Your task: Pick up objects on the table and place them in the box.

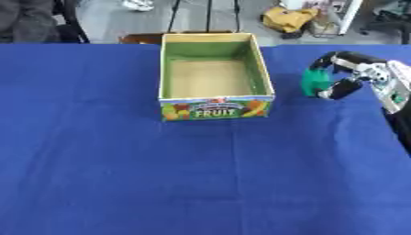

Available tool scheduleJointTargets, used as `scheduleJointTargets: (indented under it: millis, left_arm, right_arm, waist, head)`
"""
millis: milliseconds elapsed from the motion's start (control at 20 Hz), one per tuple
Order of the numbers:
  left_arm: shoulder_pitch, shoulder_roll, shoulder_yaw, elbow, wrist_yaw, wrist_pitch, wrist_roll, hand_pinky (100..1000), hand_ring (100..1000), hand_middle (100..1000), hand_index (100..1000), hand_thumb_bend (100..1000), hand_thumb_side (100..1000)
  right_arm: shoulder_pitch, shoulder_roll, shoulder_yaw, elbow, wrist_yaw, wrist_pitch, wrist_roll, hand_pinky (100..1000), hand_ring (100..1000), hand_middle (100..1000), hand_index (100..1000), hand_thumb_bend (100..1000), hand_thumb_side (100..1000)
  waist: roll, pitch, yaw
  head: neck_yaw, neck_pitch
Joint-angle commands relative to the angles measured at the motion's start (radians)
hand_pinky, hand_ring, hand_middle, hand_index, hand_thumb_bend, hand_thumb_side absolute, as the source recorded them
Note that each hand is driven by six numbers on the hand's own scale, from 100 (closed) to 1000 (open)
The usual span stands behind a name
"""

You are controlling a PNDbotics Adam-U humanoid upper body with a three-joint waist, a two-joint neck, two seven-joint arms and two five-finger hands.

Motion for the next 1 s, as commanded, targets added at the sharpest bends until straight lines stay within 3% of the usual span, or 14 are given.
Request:
scheduleJointTargets:
  millis: [50,1000]
  left_arm:
    - [-0.016,0.008,0.0,-0.007,0.004,-0.001,-0.004,680,571,569,785,654,972]
    - [-0.019,0.005,-0.004,0.002,0.003,-0.004,-0.01,681,569,565,786,651,974]
  right_arm:
    - [0.004,-0.061,0.002,-0.026,0.006,-0.02,-0.004,824,934,887,897,367,192]
    - [0.004,-0.077,-0.001,-0.055,-0.04,-0.012,0.013,822,928,888,915,346,197]
  waist:
    - [-0.002,-0.017,-0.002]
    - [-0.008,-0.014,0.009]
  head:
    - [-0.001,0.003]
    - [-0.005,0.01]
